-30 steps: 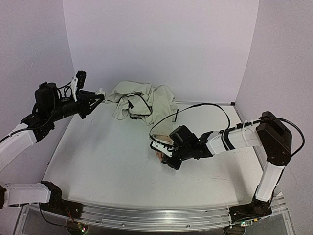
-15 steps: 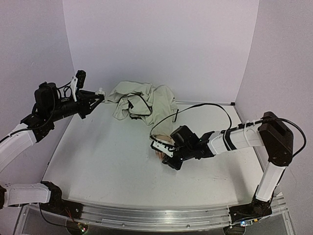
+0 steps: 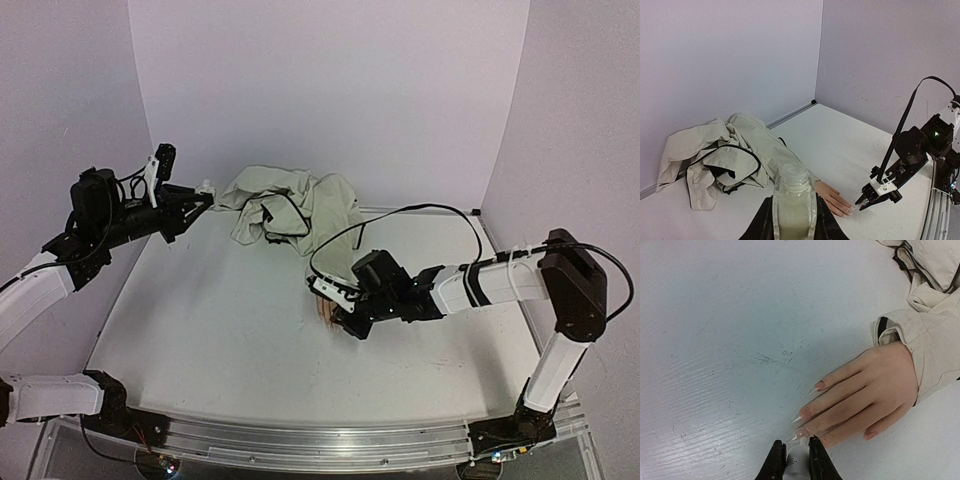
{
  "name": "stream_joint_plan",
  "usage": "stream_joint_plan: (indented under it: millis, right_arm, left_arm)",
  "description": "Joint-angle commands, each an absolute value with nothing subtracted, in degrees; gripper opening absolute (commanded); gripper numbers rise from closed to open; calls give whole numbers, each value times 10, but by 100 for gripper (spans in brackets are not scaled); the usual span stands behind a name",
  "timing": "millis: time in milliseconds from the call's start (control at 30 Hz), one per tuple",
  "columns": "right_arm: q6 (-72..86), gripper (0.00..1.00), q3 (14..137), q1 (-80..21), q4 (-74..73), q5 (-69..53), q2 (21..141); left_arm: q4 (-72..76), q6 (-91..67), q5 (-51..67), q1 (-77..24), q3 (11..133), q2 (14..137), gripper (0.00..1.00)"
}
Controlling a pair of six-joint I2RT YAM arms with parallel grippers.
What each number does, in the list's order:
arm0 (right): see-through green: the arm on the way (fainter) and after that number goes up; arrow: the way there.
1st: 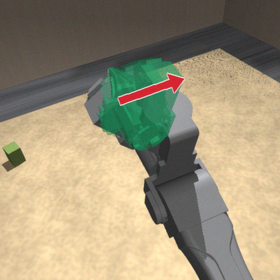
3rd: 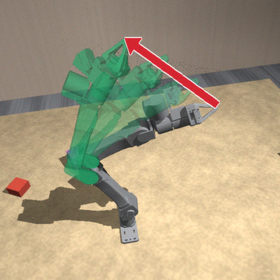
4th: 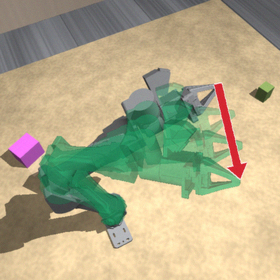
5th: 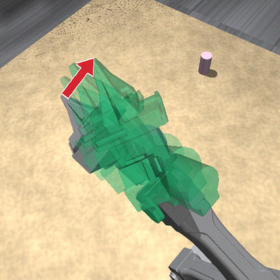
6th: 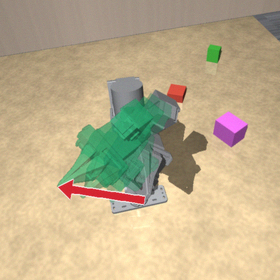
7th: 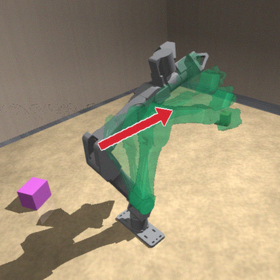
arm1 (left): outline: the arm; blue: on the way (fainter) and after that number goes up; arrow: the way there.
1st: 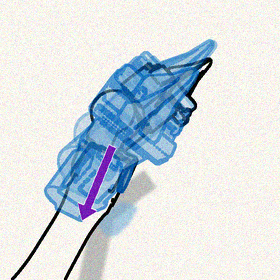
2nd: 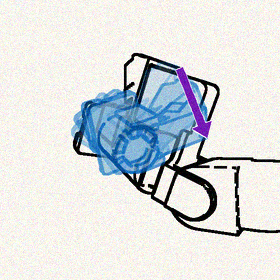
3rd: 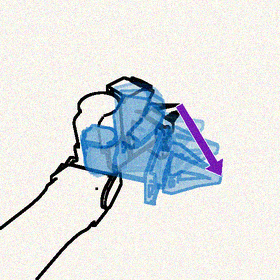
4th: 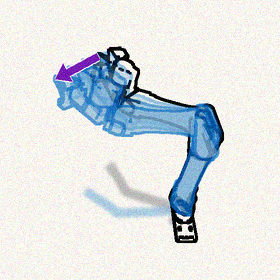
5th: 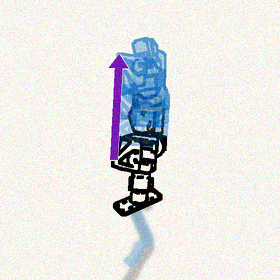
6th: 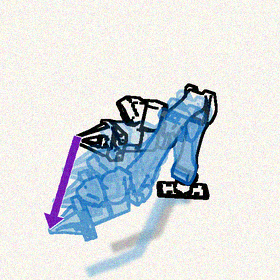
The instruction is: Paint the nails
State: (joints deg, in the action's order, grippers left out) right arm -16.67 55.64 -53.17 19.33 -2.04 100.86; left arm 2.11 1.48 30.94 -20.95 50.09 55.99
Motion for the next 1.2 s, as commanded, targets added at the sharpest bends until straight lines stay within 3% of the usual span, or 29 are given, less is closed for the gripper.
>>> stream_joint_plan:
  millis: [0, 1167]
  right_arm:
    - [-173, 0, 581, -531, 200, -19, 1024]
    - [-171, 0, 575, -531, 191, -6, 1040]
  left_arm:
    - [63, 13, 318, -207, 503, 552, 0]
    - [63, 11, 321, -203, 502, 551, 0]
